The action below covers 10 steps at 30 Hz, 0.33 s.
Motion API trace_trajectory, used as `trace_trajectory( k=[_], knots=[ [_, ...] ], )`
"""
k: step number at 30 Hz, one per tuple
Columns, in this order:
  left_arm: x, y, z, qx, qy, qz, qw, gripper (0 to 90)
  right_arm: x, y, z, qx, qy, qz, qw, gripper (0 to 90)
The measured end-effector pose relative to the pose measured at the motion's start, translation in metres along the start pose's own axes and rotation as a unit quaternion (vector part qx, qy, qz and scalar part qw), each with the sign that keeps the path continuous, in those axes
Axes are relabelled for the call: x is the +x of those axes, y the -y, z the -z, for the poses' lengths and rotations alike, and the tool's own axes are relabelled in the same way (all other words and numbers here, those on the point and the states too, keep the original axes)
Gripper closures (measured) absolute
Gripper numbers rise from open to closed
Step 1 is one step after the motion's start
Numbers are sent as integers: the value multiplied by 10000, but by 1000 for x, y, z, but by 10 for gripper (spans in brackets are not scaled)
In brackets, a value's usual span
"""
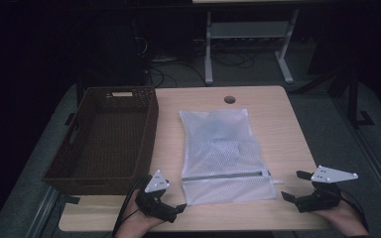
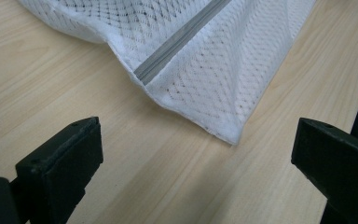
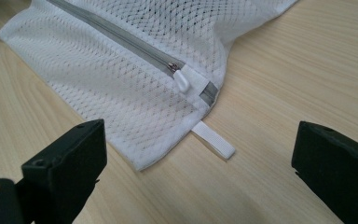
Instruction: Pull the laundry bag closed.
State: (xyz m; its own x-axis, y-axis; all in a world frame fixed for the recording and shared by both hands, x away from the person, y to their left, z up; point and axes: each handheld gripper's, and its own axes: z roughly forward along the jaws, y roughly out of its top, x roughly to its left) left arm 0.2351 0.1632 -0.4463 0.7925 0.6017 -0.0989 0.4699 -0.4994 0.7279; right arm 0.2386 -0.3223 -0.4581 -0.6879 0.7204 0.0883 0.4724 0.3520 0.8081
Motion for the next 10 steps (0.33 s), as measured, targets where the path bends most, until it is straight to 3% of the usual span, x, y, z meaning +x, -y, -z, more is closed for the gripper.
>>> trace_trajectory(
  k=[10],
  knots=[
    [1,0,-3,100,22,-28,9999,20,-1,1,-1,-13,-54,20,10000,29]
  ],
)
